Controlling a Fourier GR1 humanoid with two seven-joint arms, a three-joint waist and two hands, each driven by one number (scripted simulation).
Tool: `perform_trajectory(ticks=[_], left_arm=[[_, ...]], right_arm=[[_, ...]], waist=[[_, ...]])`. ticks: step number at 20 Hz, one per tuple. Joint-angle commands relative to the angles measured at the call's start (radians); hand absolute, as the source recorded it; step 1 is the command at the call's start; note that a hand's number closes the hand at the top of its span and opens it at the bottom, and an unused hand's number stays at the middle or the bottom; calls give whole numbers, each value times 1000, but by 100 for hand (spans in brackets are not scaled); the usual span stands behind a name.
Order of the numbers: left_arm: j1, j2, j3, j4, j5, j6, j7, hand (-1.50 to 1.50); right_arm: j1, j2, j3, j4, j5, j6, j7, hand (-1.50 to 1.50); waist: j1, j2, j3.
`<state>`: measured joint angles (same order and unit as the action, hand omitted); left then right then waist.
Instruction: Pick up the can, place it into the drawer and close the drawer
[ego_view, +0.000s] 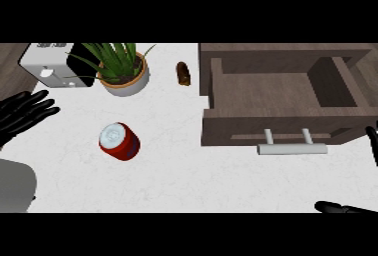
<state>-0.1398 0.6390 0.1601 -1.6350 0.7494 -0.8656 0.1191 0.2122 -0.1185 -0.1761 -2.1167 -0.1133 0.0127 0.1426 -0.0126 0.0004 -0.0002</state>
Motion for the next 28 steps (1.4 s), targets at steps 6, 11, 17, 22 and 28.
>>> perform_trajectory(ticks=[6, 11, 17, 22, 28], left_arm=[[-52, 77, 45, 181, 147, -113, 78, -150], [-37, 86, -1, 192, 257, -39, 154, -150], [-59, 130, -47, 195, 427, 17, 283, -150], [-145, 56, -105, 195, 402, 104, 348, -150], [-153, -71, -112, 239, 243, 93, 323, -150]], right_arm=[[77, -3, -94, 44, -67, 103, -89, -150], [157, -66, -223, 6, -211, 194, -75, -150], [137, -29, -215, 6, -191, 190, -73, -150], [149, -66, -301, -20, -275, 235, -31, -150], [173, -3, -290, 10, -226, 290, -89, -150]], waist=[[9, 0, 1], [4, -2, 1], [10, -1, 1], [4, -1, 0], [7, -1, 0]])
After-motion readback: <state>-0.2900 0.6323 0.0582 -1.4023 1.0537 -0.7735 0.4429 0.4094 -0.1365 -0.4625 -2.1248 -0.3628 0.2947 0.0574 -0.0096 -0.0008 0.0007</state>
